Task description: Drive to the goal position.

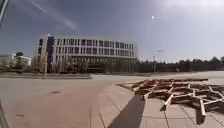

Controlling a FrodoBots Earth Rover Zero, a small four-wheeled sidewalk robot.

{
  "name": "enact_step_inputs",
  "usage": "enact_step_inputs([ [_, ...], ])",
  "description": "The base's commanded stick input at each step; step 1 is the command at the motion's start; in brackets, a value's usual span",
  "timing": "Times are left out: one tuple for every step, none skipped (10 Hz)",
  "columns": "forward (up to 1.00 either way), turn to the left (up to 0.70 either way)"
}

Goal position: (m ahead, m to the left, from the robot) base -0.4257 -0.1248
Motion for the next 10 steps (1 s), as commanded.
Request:
enact_step_inputs([
  [0.05,0.0],
  [0.05,0.0],
  [0.05,0.0],
  [0.05,0.0],
  [0.05,0.0],
  [0.05,0.0],
  [0.05,0.0],
  [0.05,0.0],
  [0.05,0.0],
  [0.05,0.0],
])
